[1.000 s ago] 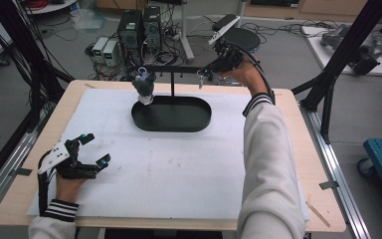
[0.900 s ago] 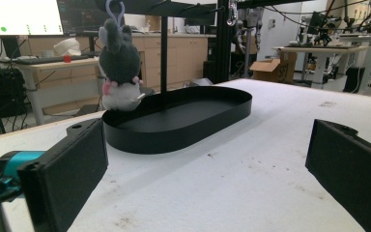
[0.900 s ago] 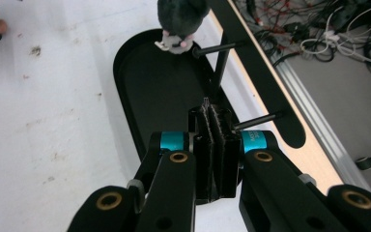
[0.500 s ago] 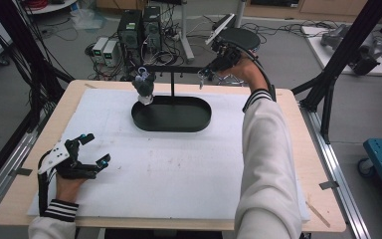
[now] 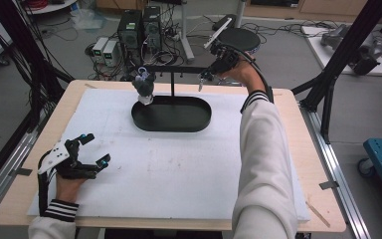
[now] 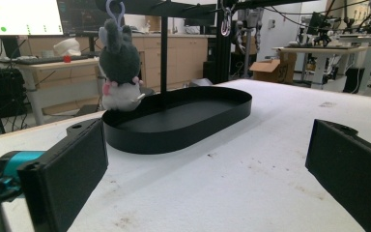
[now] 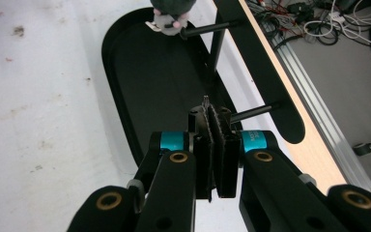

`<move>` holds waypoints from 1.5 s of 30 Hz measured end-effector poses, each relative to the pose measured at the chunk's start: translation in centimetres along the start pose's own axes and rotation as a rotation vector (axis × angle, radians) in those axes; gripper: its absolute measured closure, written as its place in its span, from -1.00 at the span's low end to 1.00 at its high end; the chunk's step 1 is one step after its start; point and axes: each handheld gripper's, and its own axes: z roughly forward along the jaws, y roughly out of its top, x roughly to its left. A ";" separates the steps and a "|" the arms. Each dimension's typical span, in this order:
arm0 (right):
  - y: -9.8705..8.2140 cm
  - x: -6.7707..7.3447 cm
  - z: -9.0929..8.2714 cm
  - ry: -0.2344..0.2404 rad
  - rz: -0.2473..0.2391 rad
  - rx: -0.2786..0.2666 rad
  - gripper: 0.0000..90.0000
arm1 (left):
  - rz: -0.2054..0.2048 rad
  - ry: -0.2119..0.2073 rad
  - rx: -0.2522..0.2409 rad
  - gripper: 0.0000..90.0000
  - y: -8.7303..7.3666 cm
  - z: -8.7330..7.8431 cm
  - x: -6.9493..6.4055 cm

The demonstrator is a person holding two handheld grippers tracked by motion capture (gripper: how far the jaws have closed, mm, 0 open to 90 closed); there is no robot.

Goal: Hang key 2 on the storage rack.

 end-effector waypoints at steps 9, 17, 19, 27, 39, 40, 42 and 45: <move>-0.4 -0.5 0.3 -0.010 0.019 -0.004 0.97 | 0.002 0.001 0.000 -0.96 0.0 0.0 0.0; -0.5 -0.8 0.6 -0.034 0.029 -0.012 0.97 | 0.000 0.000 0.000 -0.96 0.0 0.0 0.0; -0.5 -0.9 0.7 -0.038 0.030 -0.012 0.97 | 0.002 0.001 0.000 -0.96 0.0 0.0 0.0; -0.5 -1.1 0.9 -0.059 0.037 -0.018 0.97 | -0.001 0.000 0.000 -0.96 0.0 0.0 0.0; -0.6 -1.5 1.3 -0.101 0.061 -0.010 0.97 | -0.001 0.003 0.000 -0.96 0.0 0.0 0.0; -0.6 -1.5 1.3 -0.105 0.060 -0.010 0.96 | -0.001 0.003 -0.001 -0.96 0.0 0.0 0.0; -0.7 -1.5 1.3 -0.109 0.062 -0.015 0.95 | 0.001 0.001 0.000 -0.96 0.0 0.0 0.0; -0.8 -1.6 1.2 -0.116 0.072 -0.022 0.94 | 0.001 0.002 -0.001 -0.96 0.0 0.0 0.0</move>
